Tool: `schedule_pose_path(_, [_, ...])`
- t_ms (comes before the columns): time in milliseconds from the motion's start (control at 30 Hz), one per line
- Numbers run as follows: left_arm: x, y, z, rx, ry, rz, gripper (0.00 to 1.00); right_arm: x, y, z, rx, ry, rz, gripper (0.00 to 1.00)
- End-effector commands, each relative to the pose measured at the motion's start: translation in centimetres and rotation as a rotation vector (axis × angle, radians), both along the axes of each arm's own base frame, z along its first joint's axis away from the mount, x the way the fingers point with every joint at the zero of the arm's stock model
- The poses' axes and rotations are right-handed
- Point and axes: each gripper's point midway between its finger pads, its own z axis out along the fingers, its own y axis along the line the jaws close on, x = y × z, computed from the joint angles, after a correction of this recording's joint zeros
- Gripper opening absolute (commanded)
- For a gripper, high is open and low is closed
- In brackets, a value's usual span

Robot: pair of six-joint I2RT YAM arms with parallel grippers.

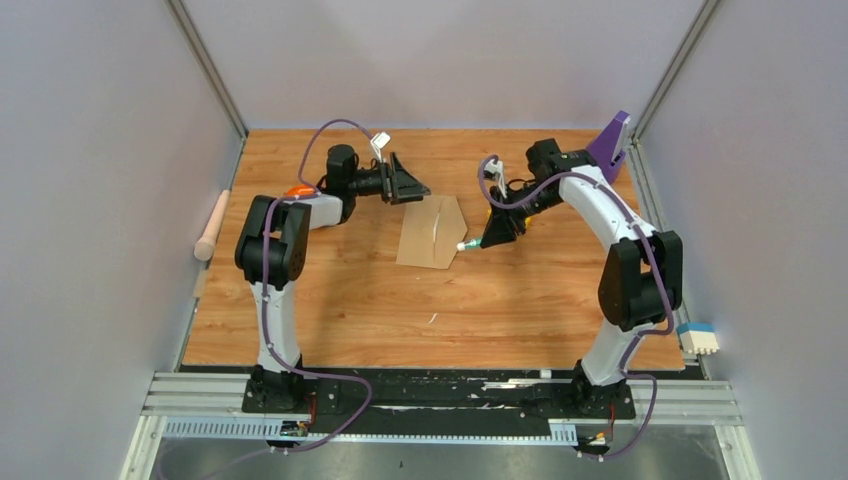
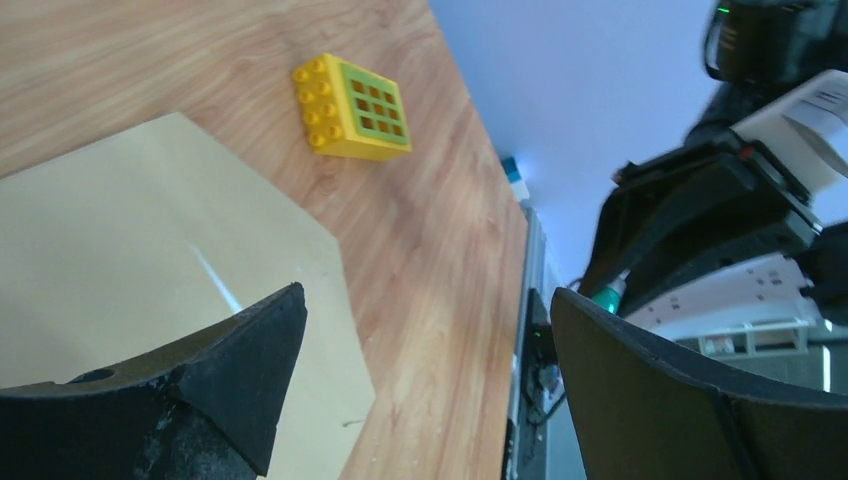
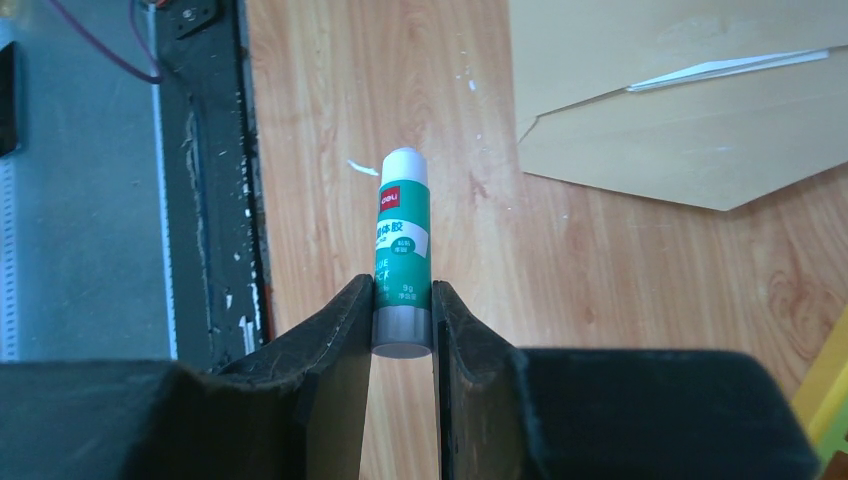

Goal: Place the letter into the envelope and seal it
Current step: Place the solid glue at the center of the board.

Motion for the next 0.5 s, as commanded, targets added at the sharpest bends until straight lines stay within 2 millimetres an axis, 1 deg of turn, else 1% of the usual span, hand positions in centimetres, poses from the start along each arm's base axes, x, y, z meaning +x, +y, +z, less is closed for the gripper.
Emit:
schedule_pose_path(0, [-2.9, -1.1, 6.0, -0.129, -0.174, -0.136, 1.00, -1.7, -0.1, 1.5, 0.147, 0.051, 0.068, 0.00])
schedule_pose_path(33, [-3.6, -1.6, 5.9, -0.144, -0.167, -0.163, 1.00, -2.0, -0.1, 1.7, 0.170, 0.067, 0.078, 0.00])
schedule_pose_path(67, [-4.6, -1.9, 6.9, -0.181, -0.198, -0.207, 1.00, -2.2, 0.0, 2.0, 0.191, 0.081, 0.092, 0.00])
schedule_pose_path(100, [-5.5, -2.5, 6.6, -0.194, -0.186, -0.253, 1.00, -2.4, 0.2, 2.4, 0.214, 0.094, 0.105, 0.00])
schedule_pose_path(133, [-6.3, -2.8, 7.8, -0.233, -0.212, -0.286, 1.00, -2.5, 0.4, 2.7, 0.235, 0.113, 0.113, 0.00])
schedule_pose_path(167, [-7.3, -3.6, 7.6, -0.243, -0.202, -0.340, 1.00, -2.4, 0.6, 2.8, 0.248, 0.138, 0.109, 0.00])
schedule_pose_path(200, [-8.5, -4.3, 8.3, -0.262, -0.199, -0.387, 1.00, -2.3, 0.7, 2.7, 0.253, 0.155, 0.104, 0.00])
schedule_pose_path(333, [-11.2, -6.5, 7.4, -0.249, -0.187, -0.500, 1.00, -2.2, 0.7, 2.0, 0.238, 0.166, 0.106, 0.00])
schedule_pose_path(433, [-12.1, -7.5, 6.4, -0.228, -0.188, -0.548, 1.00, -2.1, 0.6, 1.8, 0.223, 0.165, 0.102, 0.00])
schedule_pose_path(467, [-12.2, -7.8, 6.0, -0.215, -0.149, -0.558, 0.98, -2.0, 0.5, 1.7, 0.213, 0.161, 0.100, 0.00])
